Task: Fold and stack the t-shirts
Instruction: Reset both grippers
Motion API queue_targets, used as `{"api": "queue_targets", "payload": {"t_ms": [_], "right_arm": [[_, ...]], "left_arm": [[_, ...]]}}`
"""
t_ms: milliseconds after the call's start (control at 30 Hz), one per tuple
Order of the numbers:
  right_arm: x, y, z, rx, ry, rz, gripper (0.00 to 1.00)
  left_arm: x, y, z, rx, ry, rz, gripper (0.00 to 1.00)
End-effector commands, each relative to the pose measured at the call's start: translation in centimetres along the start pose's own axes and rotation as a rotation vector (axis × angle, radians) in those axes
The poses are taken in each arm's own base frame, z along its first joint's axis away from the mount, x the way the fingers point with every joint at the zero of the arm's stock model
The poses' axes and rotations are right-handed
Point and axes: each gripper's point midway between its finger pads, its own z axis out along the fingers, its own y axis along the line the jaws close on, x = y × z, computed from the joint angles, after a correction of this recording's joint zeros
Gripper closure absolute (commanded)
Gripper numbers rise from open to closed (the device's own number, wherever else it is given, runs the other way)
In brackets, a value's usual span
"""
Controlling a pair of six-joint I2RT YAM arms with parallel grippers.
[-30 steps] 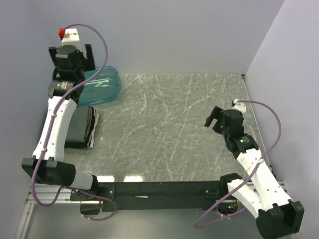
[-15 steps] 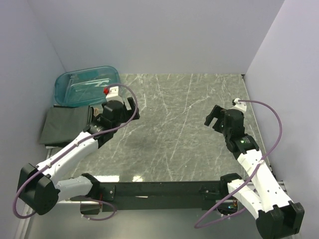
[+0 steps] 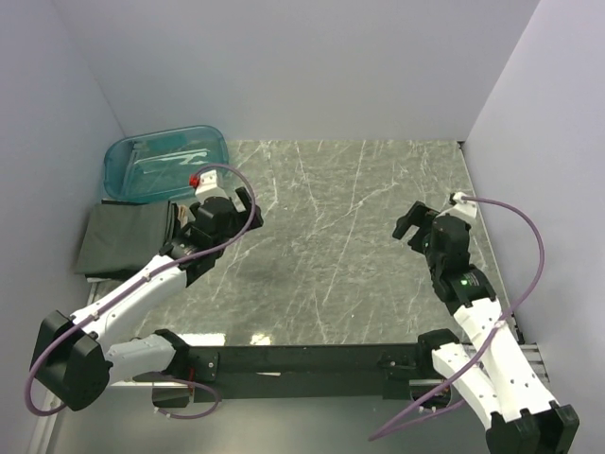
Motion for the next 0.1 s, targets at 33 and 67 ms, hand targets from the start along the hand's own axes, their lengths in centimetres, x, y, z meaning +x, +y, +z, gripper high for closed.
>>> {"api": "queue_targets", "payload": {"t_ms": [33, 67], "right_arm": [[-1.39, -0.24, 0.24, 0.018, -0.063, 0.007, 0.0], [-1.46, -0.1, 0.15, 0.01, -0.066, 0.009, 0.0]], "left_arm": [[-1.86, 0.18, -0.62, -0.034, -0.06, -0.03, 0.01], [-1.99, 0.59, -0.54, -0.061, -0.066, -0.03, 0.01]]}}
